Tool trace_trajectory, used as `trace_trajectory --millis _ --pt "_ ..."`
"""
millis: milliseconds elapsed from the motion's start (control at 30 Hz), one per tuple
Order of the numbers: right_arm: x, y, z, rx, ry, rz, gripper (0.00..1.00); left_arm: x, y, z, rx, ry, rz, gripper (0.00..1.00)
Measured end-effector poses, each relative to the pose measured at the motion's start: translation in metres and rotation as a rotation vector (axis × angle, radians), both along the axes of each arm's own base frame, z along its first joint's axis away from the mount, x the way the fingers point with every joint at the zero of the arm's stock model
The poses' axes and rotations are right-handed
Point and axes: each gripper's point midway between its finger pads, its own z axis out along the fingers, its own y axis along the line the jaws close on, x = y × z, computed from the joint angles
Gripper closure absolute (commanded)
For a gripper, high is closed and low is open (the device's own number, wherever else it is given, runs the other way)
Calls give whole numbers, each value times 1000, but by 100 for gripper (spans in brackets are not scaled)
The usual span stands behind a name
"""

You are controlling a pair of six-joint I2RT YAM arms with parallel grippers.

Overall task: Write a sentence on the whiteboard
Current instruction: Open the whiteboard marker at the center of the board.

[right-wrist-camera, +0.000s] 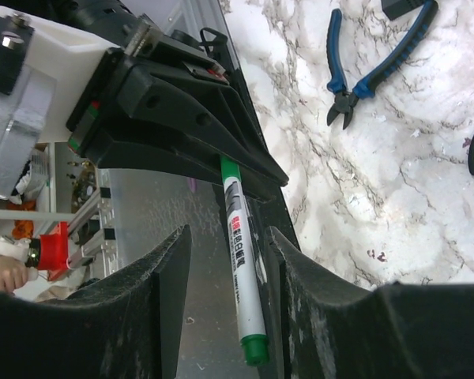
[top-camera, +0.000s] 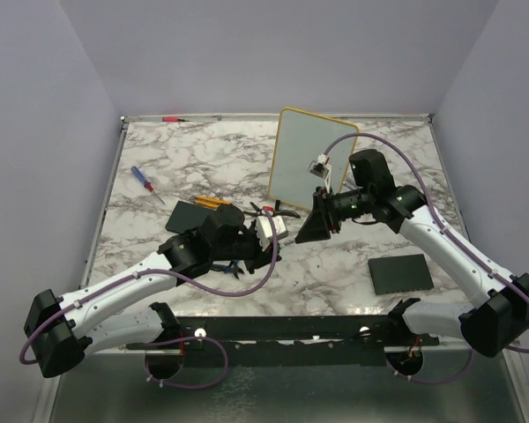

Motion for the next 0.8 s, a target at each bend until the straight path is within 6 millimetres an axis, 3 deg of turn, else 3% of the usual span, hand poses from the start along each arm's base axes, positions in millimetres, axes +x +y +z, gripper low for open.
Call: trace_trajectory --millis 267,567,733,800 --pt "-3 -3 -9 -28 21 12 59 -1 0 -3 11 9 -2 100" --pt "-3 -3 -9 -28 23 12 73 -2 -1 -6 16 19 -11 100" --pt "-2 -3 -10 -30 16 10 98 -3 -1 -5 14 21 -18 100" --pt "-1 -4 -10 -31 17 5 100 -3 -1 -4 11 20 -19 81"
